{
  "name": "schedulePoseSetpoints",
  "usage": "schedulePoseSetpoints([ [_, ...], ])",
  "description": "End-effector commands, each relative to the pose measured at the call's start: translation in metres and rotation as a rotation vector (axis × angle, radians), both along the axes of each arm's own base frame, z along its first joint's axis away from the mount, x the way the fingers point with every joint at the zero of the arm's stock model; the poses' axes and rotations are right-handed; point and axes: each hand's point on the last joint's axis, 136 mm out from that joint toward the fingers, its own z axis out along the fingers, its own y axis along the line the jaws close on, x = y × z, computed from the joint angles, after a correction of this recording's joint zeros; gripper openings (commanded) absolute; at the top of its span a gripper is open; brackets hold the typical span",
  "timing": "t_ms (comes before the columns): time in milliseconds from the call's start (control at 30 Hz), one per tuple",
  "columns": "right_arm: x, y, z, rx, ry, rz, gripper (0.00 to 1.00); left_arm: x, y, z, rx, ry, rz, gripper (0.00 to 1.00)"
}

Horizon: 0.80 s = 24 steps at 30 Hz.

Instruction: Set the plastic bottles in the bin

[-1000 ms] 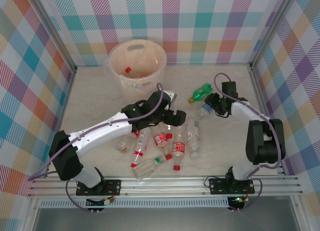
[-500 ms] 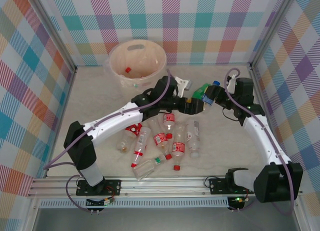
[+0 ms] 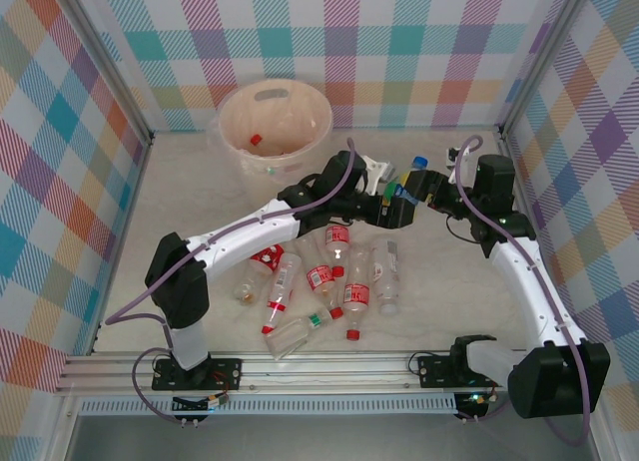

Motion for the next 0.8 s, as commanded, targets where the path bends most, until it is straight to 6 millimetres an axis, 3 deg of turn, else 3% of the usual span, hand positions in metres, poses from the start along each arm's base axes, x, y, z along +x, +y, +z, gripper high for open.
schedulePoseSetpoints([
  [0, -0.003, 0.005, 0.015, 0.026, -0.045, 0.034, 0.57, -0.002, -0.007, 0.015, -0.035, -0.022, -0.021, 0.81],
  [200, -0.006, 0.003, 0.018, 0.033, -0.041, 0.015, 0.61, -0.003, -0.01, 0.017, -0.046, -0.019, -0.034, 0.59],
  [300, -0.011, -0.008, 0.015, -0.023, 0.0, -0.046, 0.85, -0.003, -0.011, 0.017, -0.049, -0.015, -0.041, 0.54],
  [400, -0.025, -0.03, 0.014, -0.109, 0.03, -0.123, 0.98, -0.002, -0.009, 0.017, -0.04, -0.021, -0.034, 0.5],
  [533, -0.043, -0.058, 0.027, -0.106, 0.014, -0.216, 0.99, 0.004, -0.004, 0.015, -0.005, -0.033, -0.007, 0.47],
  [667, -0.047, -0.074, 0.027, -0.14, 0.033, -0.279, 0.99, 0.006, 0.004, 0.019, 0.036, -0.06, 0.015, 0.42],
  [767, -0.043, -0.08, 0.022, -0.156, 0.037, -0.302, 1.0, 0.012, 0.011, 0.038, 0.056, -0.11, 0.009, 0.39],
])
